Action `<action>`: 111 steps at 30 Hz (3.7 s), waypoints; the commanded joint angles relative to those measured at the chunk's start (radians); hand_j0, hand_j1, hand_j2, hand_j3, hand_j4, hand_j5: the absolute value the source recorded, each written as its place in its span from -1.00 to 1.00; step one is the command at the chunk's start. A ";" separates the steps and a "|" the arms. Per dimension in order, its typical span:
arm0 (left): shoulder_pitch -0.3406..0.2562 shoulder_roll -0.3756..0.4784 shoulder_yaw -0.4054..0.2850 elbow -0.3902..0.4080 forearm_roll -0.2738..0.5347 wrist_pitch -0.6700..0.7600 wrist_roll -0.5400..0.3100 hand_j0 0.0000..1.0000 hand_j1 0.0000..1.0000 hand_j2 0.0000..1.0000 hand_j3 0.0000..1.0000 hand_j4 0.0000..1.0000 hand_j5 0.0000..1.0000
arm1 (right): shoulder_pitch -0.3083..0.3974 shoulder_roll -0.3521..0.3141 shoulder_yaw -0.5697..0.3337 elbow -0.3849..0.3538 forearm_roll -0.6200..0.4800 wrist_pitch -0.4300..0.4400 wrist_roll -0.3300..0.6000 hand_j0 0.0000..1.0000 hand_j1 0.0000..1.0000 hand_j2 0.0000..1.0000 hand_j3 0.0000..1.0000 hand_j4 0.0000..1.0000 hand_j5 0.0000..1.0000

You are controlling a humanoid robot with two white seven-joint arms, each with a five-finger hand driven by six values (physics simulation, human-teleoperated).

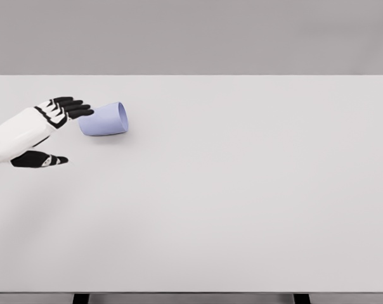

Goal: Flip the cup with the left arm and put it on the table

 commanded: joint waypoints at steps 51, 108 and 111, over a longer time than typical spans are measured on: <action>-0.382 -0.340 -0.102 -0.058 -0.049 1.168 -0.517 1.00 1.00 1.00 1.00 1.00 1.00 | 0.000 0.000 0.003 0.001 -0.001 0.000 -0.001 1.00 1.00 1.00 1.00 1.00 1.00; -0.459 -0.552 -0.237 0.172 -0.313 1.151 -0.517 0.96 0.96 0.96 0.96 0.96 0.96 | 0.000 0.000 0.003 0.001 -0.001 0.000 -0.001 1.00 1.00 1.00 1.00 1.00 1.00; -0.459 -0.552 -0.239 0.174 -0.321 1.151 -0.517 0.96 0.96 0.96 0.96 0.96 0.96 | 0.000 0.000 0.003 0.001 -0.001 0.000 -0.001 1.00 1.00 1.00 1.00 1.00 1.00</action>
